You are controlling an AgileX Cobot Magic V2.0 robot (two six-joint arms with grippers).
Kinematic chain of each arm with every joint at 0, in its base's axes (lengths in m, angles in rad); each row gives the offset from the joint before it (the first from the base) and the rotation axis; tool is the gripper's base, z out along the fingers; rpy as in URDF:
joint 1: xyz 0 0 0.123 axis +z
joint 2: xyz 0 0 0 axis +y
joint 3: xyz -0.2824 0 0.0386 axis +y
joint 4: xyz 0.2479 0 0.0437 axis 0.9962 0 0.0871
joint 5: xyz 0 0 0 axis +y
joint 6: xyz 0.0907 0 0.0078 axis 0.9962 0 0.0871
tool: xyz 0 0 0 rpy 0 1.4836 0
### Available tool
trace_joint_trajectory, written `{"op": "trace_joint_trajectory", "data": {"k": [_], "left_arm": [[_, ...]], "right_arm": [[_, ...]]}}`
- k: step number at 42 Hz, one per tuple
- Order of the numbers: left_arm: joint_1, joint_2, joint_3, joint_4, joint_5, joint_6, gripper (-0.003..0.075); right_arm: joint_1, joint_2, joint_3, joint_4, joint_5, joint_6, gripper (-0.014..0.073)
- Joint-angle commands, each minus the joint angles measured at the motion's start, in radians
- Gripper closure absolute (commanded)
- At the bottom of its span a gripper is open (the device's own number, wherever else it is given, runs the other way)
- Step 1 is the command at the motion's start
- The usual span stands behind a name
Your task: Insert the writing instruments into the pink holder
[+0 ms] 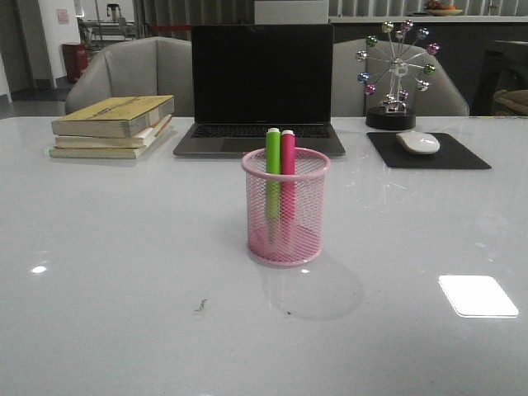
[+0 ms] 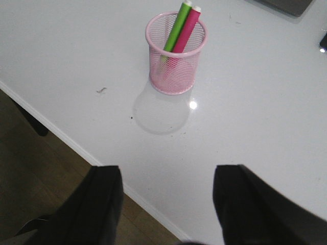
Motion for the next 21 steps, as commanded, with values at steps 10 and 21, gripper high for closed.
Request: {"op": "trace_joint_trajectory", "data": {"k": [10, 21], "left_arm": [[-0.004, 0.003, -0.014, 0.039, -0.065, -0.001, 0.0523], [-0.004, 0.003, -0.014, 0.024, -0.065, -0.005, 0.0629]], "right_arm": [[-0.005, 0.002, -0.025, -0.060, -0.041, -0.004, 0.0321], [-0.005, 0.002, -0.025, -0.057, -0.043, -0.004, 0.0536]]}}
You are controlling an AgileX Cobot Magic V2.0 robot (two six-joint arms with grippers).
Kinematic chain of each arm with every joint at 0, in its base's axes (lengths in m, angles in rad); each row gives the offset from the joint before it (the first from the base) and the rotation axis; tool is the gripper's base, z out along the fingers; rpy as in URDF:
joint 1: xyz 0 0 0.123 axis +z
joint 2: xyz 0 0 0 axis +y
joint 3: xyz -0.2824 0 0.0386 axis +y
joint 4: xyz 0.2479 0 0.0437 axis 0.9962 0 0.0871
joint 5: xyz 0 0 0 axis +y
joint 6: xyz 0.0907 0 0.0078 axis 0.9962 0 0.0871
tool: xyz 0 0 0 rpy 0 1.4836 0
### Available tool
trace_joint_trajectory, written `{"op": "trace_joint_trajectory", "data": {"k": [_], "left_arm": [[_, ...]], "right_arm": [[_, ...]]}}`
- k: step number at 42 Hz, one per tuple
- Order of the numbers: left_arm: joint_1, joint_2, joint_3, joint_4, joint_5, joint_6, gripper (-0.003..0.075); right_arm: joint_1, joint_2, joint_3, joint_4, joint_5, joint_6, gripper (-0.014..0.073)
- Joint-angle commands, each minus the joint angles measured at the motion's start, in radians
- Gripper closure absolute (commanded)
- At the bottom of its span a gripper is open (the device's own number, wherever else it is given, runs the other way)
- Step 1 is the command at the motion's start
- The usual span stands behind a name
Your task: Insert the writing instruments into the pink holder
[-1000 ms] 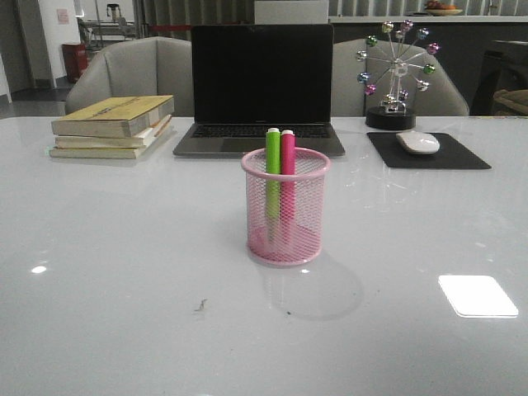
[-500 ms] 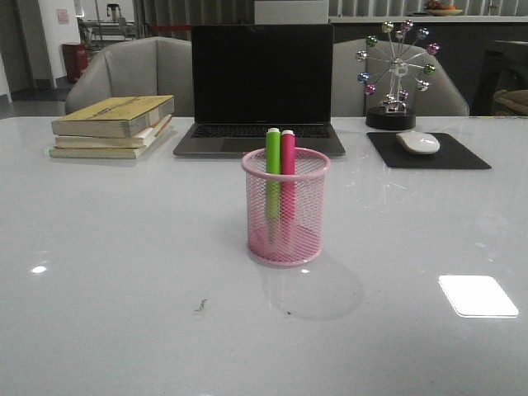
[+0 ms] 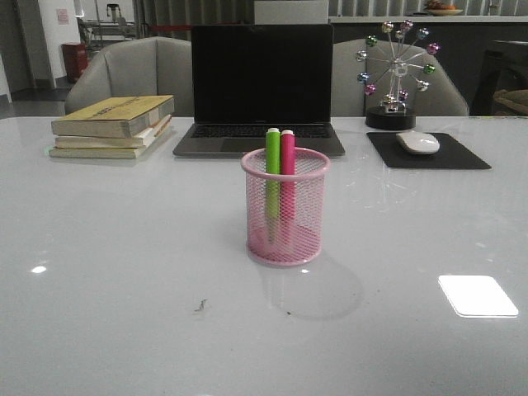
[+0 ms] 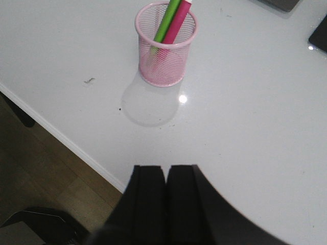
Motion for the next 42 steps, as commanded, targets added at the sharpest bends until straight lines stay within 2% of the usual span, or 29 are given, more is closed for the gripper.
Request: {"op": "trace_joint_trajectory", "data": {"k": [1, 25, 28, 33, 42], "left_arm": [[-0.004, 0.003, -0.027, -0.005, -0.065, -0.005, 0.0629], [0.005, -0.020, -0.026, -0.005, -0.072, -0.005, 0.0629], [0.052, -0.041, -0.026, -0.010, -0.074, -0.005, 0.0629], [0.187, -0.100, 0.008, 0.020, -0.109, 0.000, 0.0629], [0.409, -0.278, 0.228, 0.019, -0.426, 0.008, 0.0629]], "right_arm": [[-0.005, 0.002, -0.025, -0.014, -0.067, -0.004, 0.0537], [-0.005, 0.002, -0.025, -0.014, -0.067, -0.004, 0.0537], [-0.005, 0.002, -0.025, -0.014, -0.067, -0.004, 0.0537], [-0.005, 0.002, -0.025, -0.014, -0.066, -0.004, 0.0537], [-0.005, 0.002, -0.025, -0.014, -0.066, -0.004, 0.0537]]}}
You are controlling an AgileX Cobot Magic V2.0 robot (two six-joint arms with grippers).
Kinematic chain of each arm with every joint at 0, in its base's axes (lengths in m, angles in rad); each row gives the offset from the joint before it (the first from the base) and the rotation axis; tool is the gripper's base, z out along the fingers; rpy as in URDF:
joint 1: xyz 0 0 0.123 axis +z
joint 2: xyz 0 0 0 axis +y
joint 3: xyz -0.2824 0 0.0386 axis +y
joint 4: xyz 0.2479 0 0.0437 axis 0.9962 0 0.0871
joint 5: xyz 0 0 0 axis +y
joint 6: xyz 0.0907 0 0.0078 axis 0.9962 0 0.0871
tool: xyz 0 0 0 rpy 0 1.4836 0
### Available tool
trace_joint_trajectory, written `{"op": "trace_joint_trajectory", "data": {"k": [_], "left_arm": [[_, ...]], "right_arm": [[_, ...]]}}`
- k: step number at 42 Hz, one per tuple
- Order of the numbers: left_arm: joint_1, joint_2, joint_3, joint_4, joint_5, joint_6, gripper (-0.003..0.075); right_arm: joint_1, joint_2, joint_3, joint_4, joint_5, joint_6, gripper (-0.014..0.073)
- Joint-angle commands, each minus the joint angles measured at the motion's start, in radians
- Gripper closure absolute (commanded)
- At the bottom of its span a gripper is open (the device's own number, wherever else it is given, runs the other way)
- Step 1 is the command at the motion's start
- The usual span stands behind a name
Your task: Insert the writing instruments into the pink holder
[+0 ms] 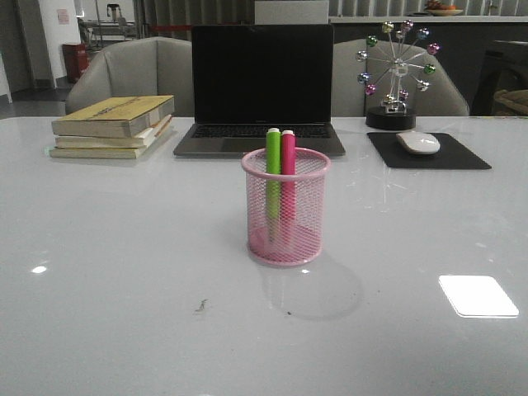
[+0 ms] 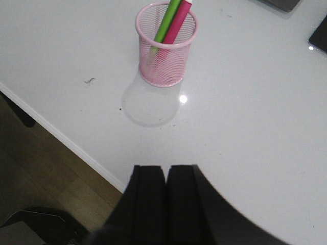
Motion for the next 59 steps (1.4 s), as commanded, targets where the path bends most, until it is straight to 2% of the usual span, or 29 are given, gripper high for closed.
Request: {"op": "trace_joint_trajectory", "data": {"k": [1, 10, 19, 35, 45, 59], "left_arm": [[0.089, -0.074, 0.077, -0.002, -0.239, 0.001, 0.0629], [0.279, -0.226, 0.359, -0.026, -0.505, 0.001, 0.0629], [0.381, -0.311, 0.502, -0.147, -0.605, 0.001, 0.0629], [0.391, -0.311, 0.508, -0.151, -0.626, 0.001, 0.0629], [0.391, -0.309, 0.510, -0.134, -0.714, 0.041, 0.0629], [0.391, -0.309, 0.510, -0.134, -0.716, 0.057, 0.0629]], "right_arm": [[-0.005, 0.002, -0.025, -0.014, -0.066, -0.004, 0.0537], [-0.005, 0.002, -0.025, -0.014, -0.066, -0.004, 0.0537], [-0.005, 0.002, -0.025, -0.014, -0.067, -0.004, 0.0537], [-0.005, 0.002, -0.025, -0.014, -0.065, -0.004, 0.0537], [-0.005, 0.002, -0.025, -0.014, -0.065, -0.004, 0.0537], [-0.005, 0.002, -0.025, -0.014, -0.065, -0.004, 0.0537]]}}
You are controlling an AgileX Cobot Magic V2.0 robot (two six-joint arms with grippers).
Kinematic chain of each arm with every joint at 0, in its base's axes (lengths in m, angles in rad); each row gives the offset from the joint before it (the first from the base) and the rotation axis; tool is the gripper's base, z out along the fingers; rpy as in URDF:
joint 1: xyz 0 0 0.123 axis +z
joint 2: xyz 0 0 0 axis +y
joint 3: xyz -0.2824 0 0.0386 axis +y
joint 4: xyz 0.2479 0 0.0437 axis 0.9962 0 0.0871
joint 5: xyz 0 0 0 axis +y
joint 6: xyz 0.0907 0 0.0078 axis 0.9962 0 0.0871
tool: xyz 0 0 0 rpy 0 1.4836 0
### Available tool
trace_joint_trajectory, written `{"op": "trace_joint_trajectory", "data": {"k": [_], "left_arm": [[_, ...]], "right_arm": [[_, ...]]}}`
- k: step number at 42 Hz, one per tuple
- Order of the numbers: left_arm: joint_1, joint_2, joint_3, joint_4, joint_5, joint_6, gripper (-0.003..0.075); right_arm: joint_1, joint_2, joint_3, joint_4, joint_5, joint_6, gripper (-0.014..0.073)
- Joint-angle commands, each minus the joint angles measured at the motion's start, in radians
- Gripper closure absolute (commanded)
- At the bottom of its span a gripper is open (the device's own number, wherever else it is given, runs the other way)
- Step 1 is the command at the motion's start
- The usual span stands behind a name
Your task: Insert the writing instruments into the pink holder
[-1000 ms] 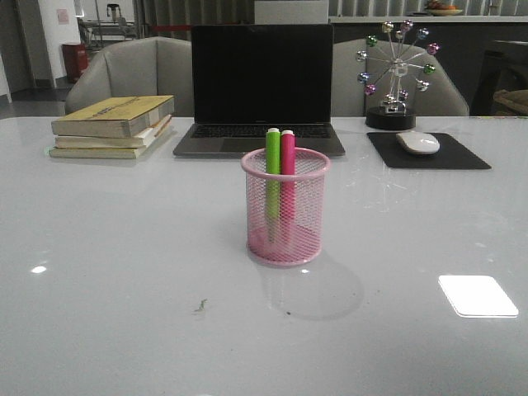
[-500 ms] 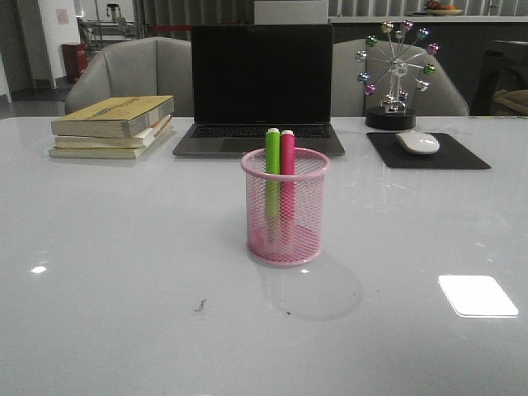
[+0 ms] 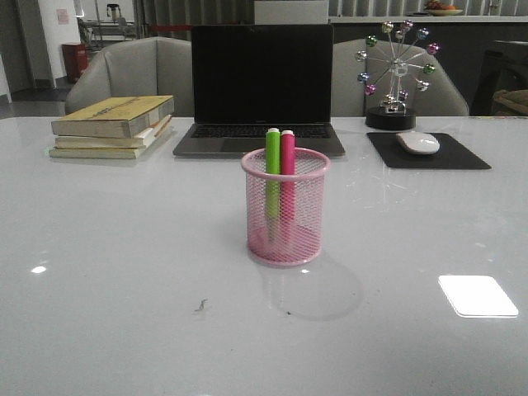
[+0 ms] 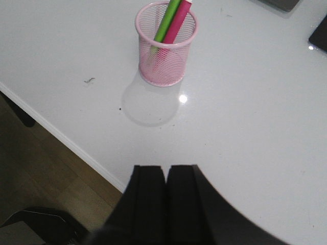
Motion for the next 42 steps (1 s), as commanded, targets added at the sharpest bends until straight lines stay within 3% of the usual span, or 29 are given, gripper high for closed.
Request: {"op": "trace_joint_trajectory", "data": {"k": [1, 34, 38, 42], "left_arm": [[0.000, -0.020, 0.006, 0.001, -0.088, 0.000, 0.0629], [0.000, -0.020, 0.006, 0.001, -0.088, 0.000, 0.0629], [0.000, -0.020, 0.006, 0.001, -0.088, 0.000, 0.0629], [0.000, -0.020, 0.006, 0.001, -0.088, 0.000, 0.0629]], "right_arm": [[-0.005, 0.002, -0.025, -0.014, -0.067, -0.004, 0.0537], [-0.005, -0.020, -0.006, -0.012, -0.078, -0.004, 0.0537], [-0.083, -0.073, 0.054, -0.012, -0.128, -0.004, 0.0537], [-0.206, -0.169, 0.169, -0.012, -0.278, -0.004, 0.0537]]}}
